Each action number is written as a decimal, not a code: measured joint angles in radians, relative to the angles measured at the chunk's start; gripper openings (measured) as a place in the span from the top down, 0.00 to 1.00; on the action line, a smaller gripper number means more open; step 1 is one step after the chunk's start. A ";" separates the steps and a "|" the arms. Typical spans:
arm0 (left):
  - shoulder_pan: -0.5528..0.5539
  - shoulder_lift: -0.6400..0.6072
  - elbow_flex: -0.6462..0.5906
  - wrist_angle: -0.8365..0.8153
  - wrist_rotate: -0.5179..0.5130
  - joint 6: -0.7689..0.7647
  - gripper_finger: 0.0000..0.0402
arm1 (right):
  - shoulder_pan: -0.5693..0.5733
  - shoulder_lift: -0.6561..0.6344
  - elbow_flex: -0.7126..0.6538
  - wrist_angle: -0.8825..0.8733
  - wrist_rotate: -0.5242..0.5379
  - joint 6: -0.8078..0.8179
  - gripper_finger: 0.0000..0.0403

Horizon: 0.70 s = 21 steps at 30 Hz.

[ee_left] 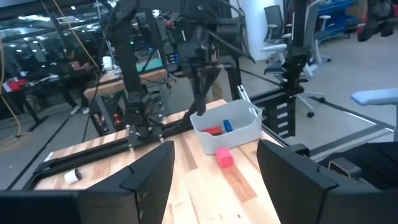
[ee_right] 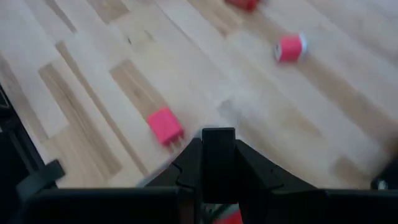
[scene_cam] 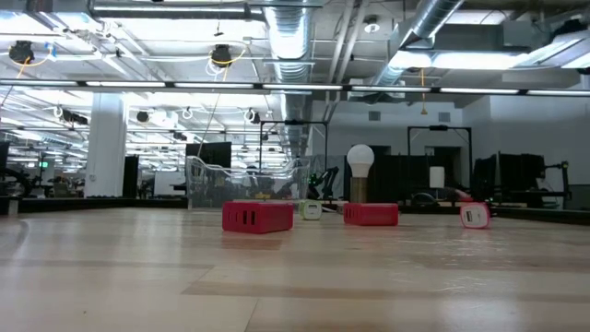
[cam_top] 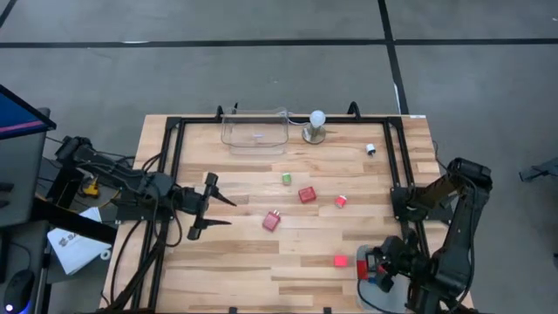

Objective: Pick & Place Office items
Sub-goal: Put the black digital clock into the gray bin

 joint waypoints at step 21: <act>-0.003 0.002 0.001 0.002 -0.017 -0.007 0.44 | 0.061 0.168 -0.004 0.050 -0.109 0.060 0.85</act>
